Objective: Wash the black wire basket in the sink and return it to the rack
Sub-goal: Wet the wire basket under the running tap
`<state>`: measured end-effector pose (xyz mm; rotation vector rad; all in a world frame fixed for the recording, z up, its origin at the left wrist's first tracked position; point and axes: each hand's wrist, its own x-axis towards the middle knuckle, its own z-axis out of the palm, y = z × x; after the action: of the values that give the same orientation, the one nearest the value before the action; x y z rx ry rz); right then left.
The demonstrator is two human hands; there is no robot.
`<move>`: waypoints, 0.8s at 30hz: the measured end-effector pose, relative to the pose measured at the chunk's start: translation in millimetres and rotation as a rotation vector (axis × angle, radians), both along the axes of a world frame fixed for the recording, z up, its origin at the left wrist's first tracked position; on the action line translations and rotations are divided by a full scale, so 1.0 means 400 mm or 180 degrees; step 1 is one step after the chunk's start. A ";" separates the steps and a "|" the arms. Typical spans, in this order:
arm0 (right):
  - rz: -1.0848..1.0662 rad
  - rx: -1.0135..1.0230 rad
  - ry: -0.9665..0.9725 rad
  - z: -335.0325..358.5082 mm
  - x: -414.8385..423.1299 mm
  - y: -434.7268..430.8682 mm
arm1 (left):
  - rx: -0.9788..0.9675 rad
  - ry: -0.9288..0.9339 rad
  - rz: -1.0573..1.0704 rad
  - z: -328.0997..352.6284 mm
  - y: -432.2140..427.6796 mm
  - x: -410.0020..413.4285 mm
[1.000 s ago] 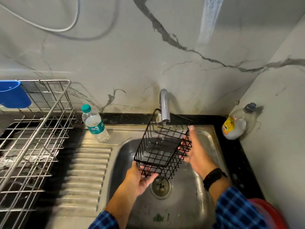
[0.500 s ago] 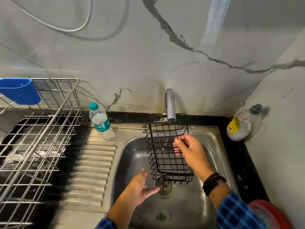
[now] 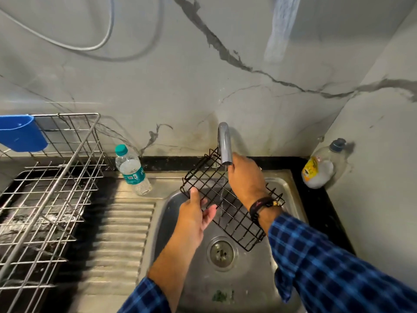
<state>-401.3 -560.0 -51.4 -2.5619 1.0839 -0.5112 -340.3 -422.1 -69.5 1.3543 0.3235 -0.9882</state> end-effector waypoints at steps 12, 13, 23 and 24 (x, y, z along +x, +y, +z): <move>0.0651 -0.0363 0.1118 -0.037 -0.102 0.092 | -0.0220 -0.0298 0.1031 -0.012 0.000 -0.010; 0.0555 -0.0268 0.1110 -0.051 -0.132 0.085 | -0.0223 -0.0287 0.1085 -0.017 0.002 -0.008; -0.1485 0.4041 -0.1999 -0.042 -0.181 0.049 | -0.0598 0.0155 0.1068 -0.057 -0.005 -0.029; -0.1421 0.4017 -0.2056 -0.044 -0.187 0.037 | -0.0575 0.0286 0.1040 -0.059 -0.001 -0.024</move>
<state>-476.3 -545.4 -69.0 -0.9782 1.1504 -0.4643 -349.8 -422.5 -93.0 1.0550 0.4948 -0.7850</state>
